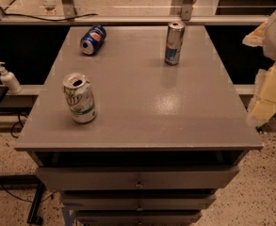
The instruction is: Knock redbull can over
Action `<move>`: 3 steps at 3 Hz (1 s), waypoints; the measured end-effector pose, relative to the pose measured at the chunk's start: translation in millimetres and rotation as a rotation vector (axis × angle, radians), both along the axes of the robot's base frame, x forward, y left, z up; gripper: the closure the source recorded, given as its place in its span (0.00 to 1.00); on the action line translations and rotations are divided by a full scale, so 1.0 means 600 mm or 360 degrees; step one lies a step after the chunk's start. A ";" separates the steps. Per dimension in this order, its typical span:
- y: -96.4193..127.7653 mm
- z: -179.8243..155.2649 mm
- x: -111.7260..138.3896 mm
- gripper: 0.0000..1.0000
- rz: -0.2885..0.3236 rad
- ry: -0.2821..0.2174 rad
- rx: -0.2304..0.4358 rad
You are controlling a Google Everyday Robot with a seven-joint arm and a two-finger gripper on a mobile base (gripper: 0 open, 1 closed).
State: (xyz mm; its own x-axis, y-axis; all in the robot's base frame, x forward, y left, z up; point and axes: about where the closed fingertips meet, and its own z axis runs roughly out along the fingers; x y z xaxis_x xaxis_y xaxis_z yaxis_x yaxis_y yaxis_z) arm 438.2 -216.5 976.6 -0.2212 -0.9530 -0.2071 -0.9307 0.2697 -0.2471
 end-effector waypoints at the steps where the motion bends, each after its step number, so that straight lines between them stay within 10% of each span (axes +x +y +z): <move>1: 0.000 0.000 0.000 0.00 0.0000 0.0000 0.0000; 3: -0.012 -0.034 0.075 0.00 -0.0111 -0.0094 0.0230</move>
Offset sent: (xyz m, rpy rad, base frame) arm 0.0249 -0.0065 -0.0226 0.1136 -0.0202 -0.0537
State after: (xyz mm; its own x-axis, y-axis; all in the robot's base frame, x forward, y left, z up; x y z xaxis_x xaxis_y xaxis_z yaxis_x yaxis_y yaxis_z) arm 483.1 -223.7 956.1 -0.2693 -0.8950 -0.3555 -0.8935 0.3700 -0.2547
